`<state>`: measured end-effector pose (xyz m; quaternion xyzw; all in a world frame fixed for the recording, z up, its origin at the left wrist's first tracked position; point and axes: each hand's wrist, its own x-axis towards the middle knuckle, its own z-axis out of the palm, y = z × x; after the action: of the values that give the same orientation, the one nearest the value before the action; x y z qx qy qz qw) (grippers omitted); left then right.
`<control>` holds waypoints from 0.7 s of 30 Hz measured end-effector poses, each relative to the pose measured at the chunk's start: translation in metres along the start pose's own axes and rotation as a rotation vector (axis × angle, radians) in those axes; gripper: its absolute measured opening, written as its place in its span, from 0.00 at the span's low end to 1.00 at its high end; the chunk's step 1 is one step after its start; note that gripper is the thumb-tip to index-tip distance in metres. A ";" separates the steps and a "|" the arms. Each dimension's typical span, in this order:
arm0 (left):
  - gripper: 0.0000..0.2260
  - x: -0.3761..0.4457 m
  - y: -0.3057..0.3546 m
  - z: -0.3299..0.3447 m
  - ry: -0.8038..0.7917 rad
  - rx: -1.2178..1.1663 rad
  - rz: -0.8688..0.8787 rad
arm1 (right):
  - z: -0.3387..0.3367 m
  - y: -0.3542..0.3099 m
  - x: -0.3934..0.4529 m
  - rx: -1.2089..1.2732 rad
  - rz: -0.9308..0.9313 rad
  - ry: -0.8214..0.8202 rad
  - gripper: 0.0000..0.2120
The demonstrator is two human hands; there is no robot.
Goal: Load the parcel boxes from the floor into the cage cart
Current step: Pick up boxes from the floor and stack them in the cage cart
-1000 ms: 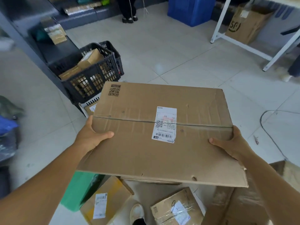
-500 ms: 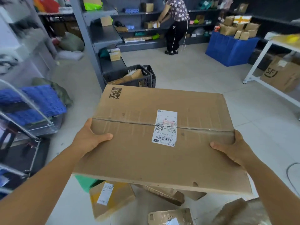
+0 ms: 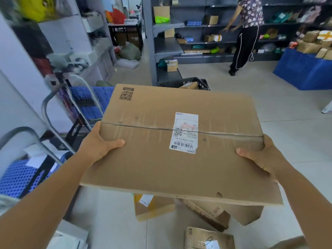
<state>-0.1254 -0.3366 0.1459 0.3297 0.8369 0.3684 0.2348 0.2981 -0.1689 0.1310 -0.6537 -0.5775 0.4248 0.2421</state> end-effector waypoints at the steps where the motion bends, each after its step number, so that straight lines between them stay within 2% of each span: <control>1: 0.39 -0.006 -0.007 -0.012 0.021 -0.012 0.007 | 0.007 -0.007 -0.006 0.007 -0.014 -0.015 0.43; 4: 0.36 -0.025 -0.027 -0.045 0.086 -0.017 0.020 | 0.026 -0.026 -0.025 0.036 -0.056 -0.060 0.44; 11: 0.41 -0.068 -0.076 -0.121 0.223 -0.014 -0.027 | 0.075 -0.075 -0.060 0.043 -0.177 -0.175 0.43; 14: 0.42 -0.089 -0.093 -0.149 0.284 -0.034 -0.048 | 0.098 -0.093 -0.067 0.050 -0.223 -0.229 0.39; 19: 0.40 -0.136 -0.115 -0.192 0.442 -0.045 -0.109 | 0.142 -0.135 -0.080 0.027 -0.318 -0.370 0.46; 21: 0.41 -0.155 -0.121 -0.206 0.495 -0.060 -0.131 | 0.157 -0.150 -0.085 0.024 -0.365 -0.425 0.45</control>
<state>-0.1978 -0.6061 0.2028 0.1674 0.8772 0.4466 0.0559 0.0872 -0.2460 0.1937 -0.4322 -0.7185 0.5086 0.1957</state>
